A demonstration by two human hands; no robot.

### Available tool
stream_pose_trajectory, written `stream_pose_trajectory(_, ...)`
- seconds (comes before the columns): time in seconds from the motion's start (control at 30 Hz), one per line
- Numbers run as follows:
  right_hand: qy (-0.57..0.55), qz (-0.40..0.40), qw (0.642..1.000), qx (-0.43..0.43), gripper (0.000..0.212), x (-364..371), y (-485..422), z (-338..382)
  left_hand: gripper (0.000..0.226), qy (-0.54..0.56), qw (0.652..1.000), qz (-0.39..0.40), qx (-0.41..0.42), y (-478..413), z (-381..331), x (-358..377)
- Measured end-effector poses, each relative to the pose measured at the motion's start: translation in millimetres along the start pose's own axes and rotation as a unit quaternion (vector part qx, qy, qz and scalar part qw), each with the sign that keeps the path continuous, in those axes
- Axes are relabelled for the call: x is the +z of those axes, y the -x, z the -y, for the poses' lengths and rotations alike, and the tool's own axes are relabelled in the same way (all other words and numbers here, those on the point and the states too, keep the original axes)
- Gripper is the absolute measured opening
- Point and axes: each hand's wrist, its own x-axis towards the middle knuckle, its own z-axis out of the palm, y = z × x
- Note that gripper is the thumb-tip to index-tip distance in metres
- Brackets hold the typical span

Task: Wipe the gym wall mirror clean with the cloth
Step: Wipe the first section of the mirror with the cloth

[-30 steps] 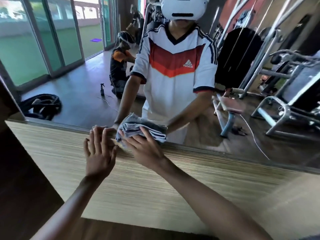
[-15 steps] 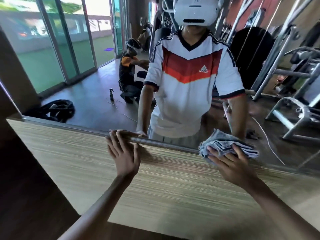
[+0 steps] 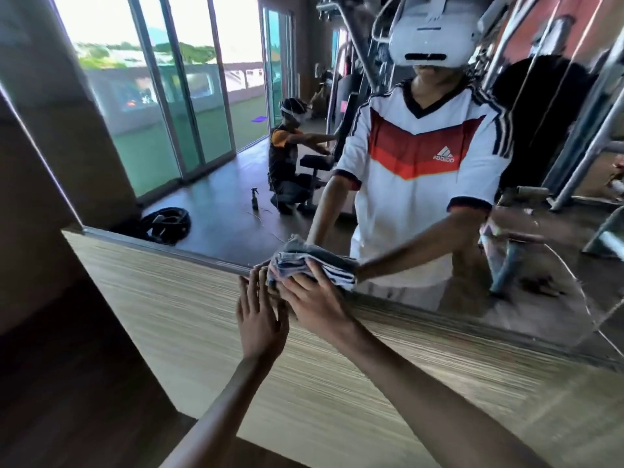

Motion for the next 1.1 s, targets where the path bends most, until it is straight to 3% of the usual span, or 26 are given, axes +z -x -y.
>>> stream_pose_trajectory(0.1, -0.017, 0.023, 1.000, 0.004, 0.041, 1.0, -3.5, 3.9, 0.065, -0.031, 0.999, 0.006, -0.002, -1.2, 2.4, -9.2)
stream_pose_trajectory(0.27, -0.079, -0.032, 0.995, 0.043, 0.041, -8.0, 79.6, -43.0, 0.064, -0.051, 0.998, -0.023, 0.015, 4.8, -15.0, 0.9)
stream_pose_trajectory(0.47, -0.039, -0.085, 0.986, 0.141, 0.035, -30.2, 228.7, -114.3, 0.043, 0.015, 0.988, -0.094, 0.119, 33.9, -61.0, 27.5)
stream_pose_trajectory(0.63, 0.011, -0.084, 0.982, 0.167, 0.032, -46.1, 312.2, -163.0, 0.040, 0.064, 0.975, -0.064, 0.205, 41.8, -100.3, 48.7)
stream_pose_trajectory(0.8, -0.017, -0.091, 0.967, 0.239, 0.034, -32.3, 295.5, -137.3, 0.044, 0.063, 0.966, -0.051, 0.244, 54.2, -133.6, 65.4)
stream_pose_trajectory(0.97, -0.056, -0.114, 0.975, 0.182, 0.034, -18.2, 210.7, -93.3, 0.040, 0.060, 0.950, -0.073, 0.296, 54.5, -140.8, 73.8)
stream_pose_trajectory(1.1, -0.049, -0.107, 0.979, 0.165, 0.031, -16.9, 204.3, -93.4, 0.027, 0.040, 0.935, -0.088, 0.341, 42.8, -129.2, 71.5)
